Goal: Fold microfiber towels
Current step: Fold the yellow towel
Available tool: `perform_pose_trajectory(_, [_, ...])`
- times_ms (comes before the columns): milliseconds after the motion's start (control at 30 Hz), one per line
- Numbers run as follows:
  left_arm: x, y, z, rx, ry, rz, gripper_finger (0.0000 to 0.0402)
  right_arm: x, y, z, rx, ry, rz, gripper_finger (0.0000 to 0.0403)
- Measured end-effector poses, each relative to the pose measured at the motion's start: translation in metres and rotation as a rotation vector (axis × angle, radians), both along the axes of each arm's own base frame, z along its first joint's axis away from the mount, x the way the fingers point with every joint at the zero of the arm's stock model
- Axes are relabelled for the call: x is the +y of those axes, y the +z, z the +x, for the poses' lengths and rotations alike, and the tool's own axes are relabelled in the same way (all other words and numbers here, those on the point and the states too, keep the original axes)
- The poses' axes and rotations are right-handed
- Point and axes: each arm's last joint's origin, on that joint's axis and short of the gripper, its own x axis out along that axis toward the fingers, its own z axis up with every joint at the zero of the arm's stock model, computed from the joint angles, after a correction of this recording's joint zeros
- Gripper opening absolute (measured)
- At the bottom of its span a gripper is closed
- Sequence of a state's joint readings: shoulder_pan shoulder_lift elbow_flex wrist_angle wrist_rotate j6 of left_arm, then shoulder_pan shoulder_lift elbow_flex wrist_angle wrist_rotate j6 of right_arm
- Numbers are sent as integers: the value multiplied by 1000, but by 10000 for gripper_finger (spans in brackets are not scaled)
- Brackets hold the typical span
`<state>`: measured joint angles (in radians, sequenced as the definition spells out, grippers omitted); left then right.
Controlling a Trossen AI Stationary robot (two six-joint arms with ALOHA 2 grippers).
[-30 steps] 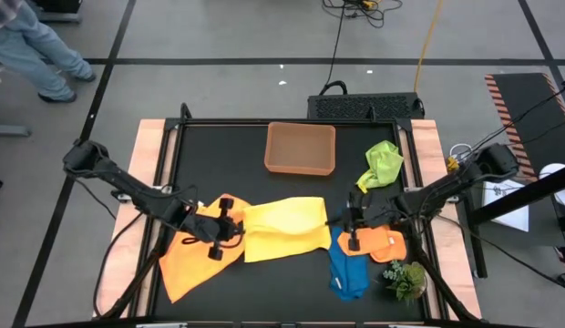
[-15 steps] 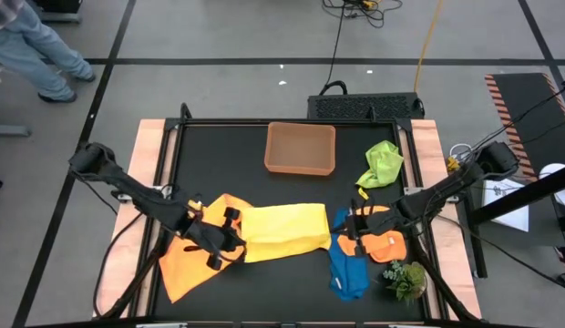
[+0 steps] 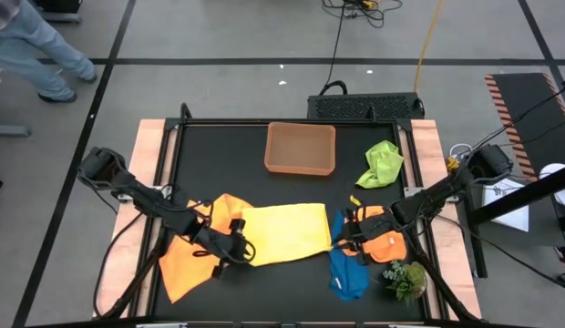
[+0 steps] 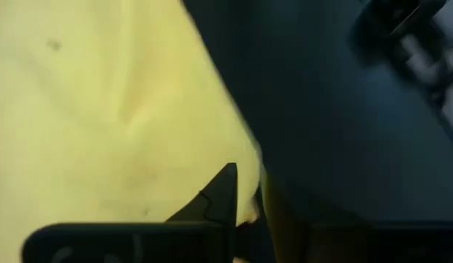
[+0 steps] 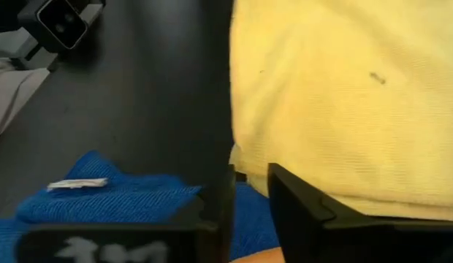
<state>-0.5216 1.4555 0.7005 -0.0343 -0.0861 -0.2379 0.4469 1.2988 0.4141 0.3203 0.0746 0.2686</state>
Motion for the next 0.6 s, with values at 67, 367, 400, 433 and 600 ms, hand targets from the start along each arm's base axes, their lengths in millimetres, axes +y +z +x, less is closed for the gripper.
perform_pose_trajectory(67, [-1, 3, 1, -2, -4, -1, 82, -2, 4, 1, -25, -1, -4, 108])
perform_pose_trajectory(367, [20, 24, 2, -90, 133, 126, 93, -34, 20, 8, -148, -161, -130, 148])
perform_pose_trajectory(400, [24, 23, 3, -83, 159, 148, 93, -38, 20, 10, -146, -177, -138, 148])
perform_pose_trajectory(433, [28, 20, 3, -76, 179, 161, 93, -42, 18, 11, -139, -195, -146, 148])
perform_pose_trajectory(600, [51, -1, 5, -17, 273, 174, 93, -60, 3, 21, -82, -265, -179, 148])
